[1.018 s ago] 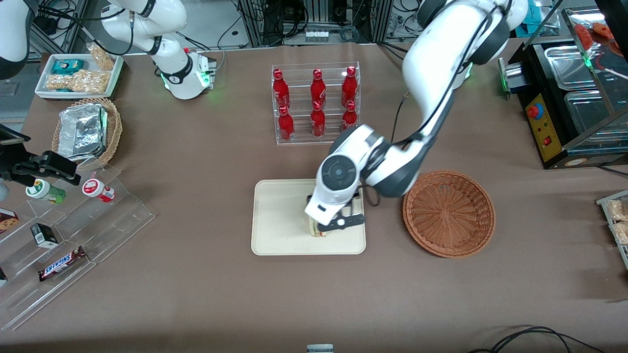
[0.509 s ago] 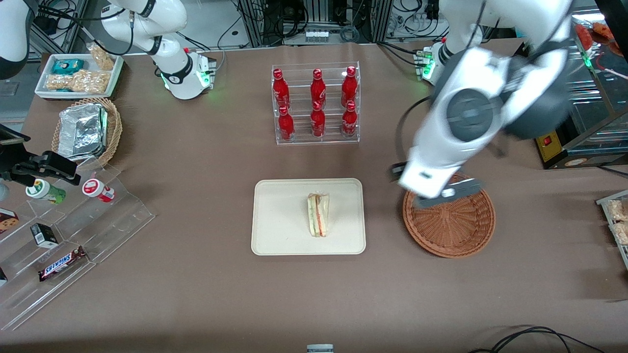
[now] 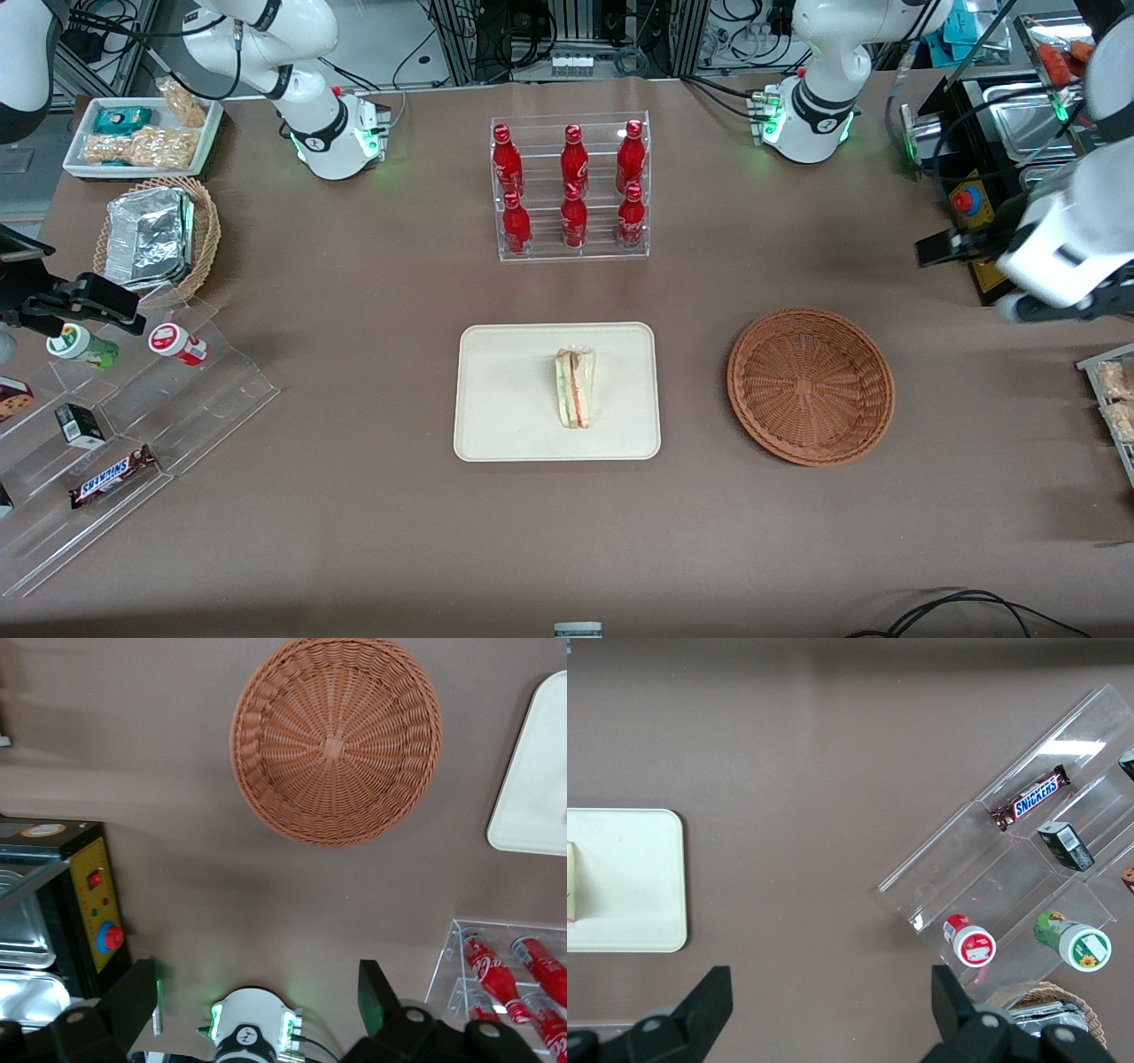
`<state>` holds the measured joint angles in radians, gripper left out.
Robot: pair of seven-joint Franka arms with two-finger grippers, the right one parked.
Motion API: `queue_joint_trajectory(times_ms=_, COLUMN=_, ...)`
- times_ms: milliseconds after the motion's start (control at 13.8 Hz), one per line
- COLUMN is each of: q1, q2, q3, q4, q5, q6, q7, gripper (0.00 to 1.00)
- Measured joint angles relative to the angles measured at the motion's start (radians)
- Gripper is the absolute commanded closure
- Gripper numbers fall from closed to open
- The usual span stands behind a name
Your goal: Place sandwich from basket to tray
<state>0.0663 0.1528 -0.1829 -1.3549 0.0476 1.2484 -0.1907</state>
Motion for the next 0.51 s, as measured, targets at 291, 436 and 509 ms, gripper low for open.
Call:
queue_joint_trajectory(times_ms=291, q1=0.06, q2=-0.127, q3=-0.072, q4=-0.109, q5=0.0, q6=0.005, q7=0.02, gripper=0.0)
queue_joint_trajectory(times_ms=436, q1=0.073, q2=-0.143, q3=-0.075, q4=-0.127, q5=0.0, q6=0.012, q7=0.031, gripper=0.0)
queue_joint_trajectory(times_ms=509, q1=0.077, q2=-0.142, q3=-0.075, q4=-0.13, q5=0.0, q6=0.014, q7=0.034, gripper=0.0)
